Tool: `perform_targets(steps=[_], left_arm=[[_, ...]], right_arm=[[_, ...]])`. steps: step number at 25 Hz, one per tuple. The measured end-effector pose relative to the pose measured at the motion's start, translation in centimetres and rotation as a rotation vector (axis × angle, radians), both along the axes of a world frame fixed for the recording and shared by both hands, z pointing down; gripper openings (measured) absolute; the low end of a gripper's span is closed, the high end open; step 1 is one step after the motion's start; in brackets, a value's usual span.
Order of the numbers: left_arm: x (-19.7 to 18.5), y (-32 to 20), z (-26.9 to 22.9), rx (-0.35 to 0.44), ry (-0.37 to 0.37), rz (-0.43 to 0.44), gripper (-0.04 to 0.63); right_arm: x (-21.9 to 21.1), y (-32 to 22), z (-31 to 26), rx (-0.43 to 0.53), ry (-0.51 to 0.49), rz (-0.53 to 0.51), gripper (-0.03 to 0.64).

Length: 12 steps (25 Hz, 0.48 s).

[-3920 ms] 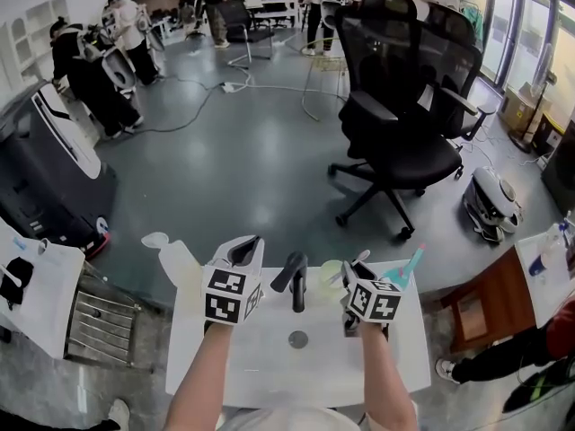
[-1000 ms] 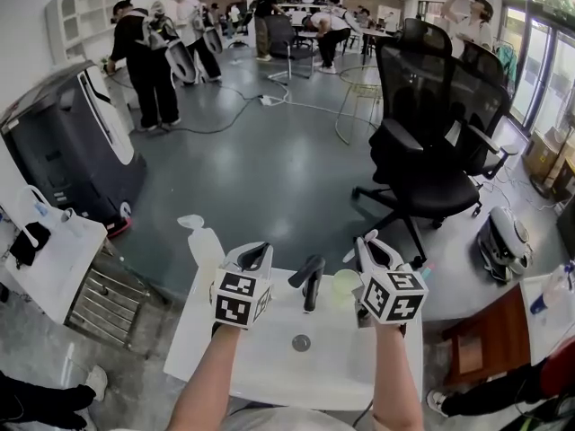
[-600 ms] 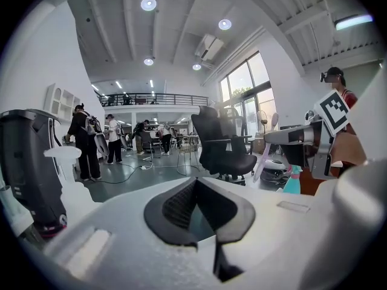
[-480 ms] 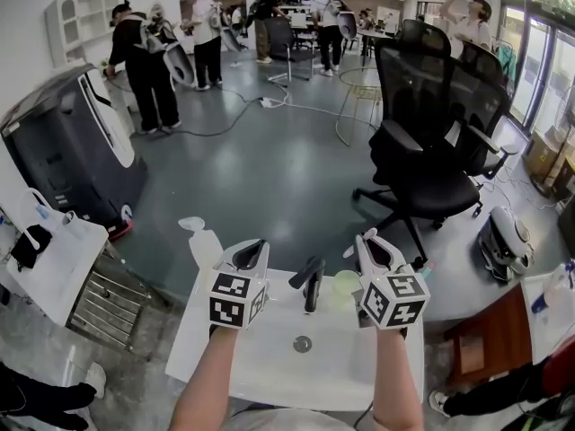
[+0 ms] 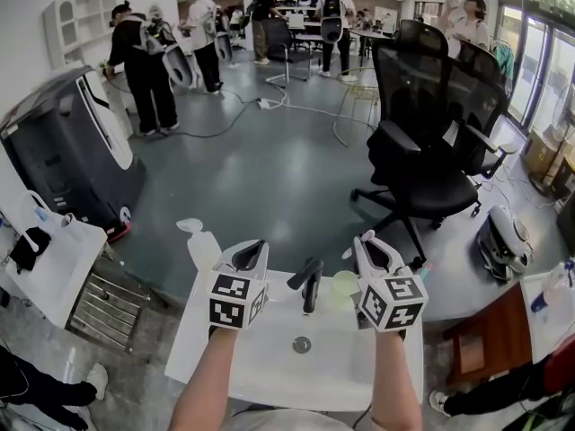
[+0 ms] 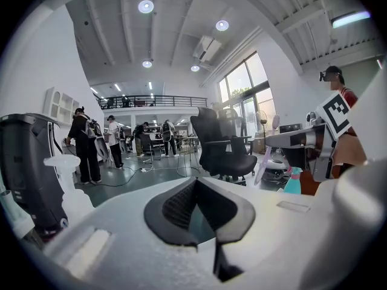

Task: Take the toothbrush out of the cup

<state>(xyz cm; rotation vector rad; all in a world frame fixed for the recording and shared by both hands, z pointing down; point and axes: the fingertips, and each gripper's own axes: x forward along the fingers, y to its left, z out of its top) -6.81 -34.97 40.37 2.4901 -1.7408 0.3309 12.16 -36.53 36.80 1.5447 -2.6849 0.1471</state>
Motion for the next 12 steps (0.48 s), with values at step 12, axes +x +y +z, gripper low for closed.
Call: perform_targets(steps=[12], left_arm=[[-0.46, -0.24, -0.08, 0.004, -0.002, -0.003, -0.002]], right_arm=[[-0.43, -0.14, -0.07, 0.001, -0.002, -0.004, 0.026]])
